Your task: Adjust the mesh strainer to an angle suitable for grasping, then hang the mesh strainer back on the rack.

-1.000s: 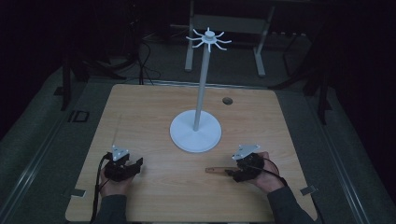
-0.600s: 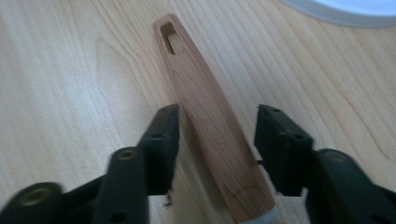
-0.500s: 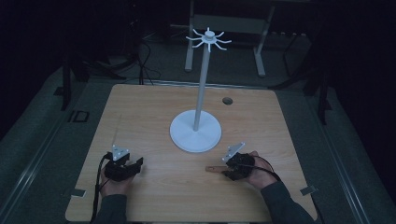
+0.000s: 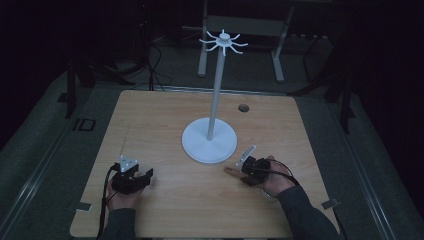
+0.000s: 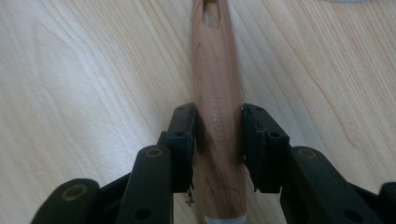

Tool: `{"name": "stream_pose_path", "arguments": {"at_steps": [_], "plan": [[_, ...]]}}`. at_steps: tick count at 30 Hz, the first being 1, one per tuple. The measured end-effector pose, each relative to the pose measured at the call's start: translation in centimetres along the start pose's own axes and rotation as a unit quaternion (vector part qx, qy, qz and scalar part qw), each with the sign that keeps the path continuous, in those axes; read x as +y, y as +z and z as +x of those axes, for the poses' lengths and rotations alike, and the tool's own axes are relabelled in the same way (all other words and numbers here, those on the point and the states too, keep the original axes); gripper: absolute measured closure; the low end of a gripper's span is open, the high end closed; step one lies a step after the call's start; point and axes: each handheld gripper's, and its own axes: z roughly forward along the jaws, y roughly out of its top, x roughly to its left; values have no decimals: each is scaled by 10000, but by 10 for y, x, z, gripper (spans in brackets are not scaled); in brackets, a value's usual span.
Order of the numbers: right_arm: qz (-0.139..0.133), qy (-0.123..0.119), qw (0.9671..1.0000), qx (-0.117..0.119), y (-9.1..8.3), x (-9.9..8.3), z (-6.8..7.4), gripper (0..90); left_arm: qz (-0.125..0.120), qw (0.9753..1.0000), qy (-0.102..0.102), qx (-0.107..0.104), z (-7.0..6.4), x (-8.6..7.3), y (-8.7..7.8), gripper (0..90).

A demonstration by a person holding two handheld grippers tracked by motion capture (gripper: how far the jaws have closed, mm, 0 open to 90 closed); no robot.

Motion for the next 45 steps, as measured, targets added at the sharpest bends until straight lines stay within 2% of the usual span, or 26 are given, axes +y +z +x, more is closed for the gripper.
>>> {"name": "stream_pose_path", "arguments": {"at_steps": [10,15,23,32,35,37,38,45], "plan": [[267,245,9987,369,4,5,-13,672,6,10000,1,-2,0,0,0,401],[239,290,9987,355,3,4,-13,680,5,10000,1,2,1,0,0,401],[-25,246,9994,240,3,4,-10,680,1,10000,4,16,0,0,0,401],[-386,331,9986,112,-5,7,-8,680,-12,10000,-7,13,1,0,-1,400],[-686,425,9967,-13,-12,6,-9,681,-12,10000,-6,7,0,0,0,400],[-750,430,9962,-53,-13,6,-9,681,-8,10000,-3,6,0,0,0,398],[-891,452,9949,-110,-16,6,-9,681,-20,10000,-7,7,0,0,0,399],[-1260,384,9907,-350,-27,8,-6,681,-41,10000,-42,15,1,0,-2,398]]}}
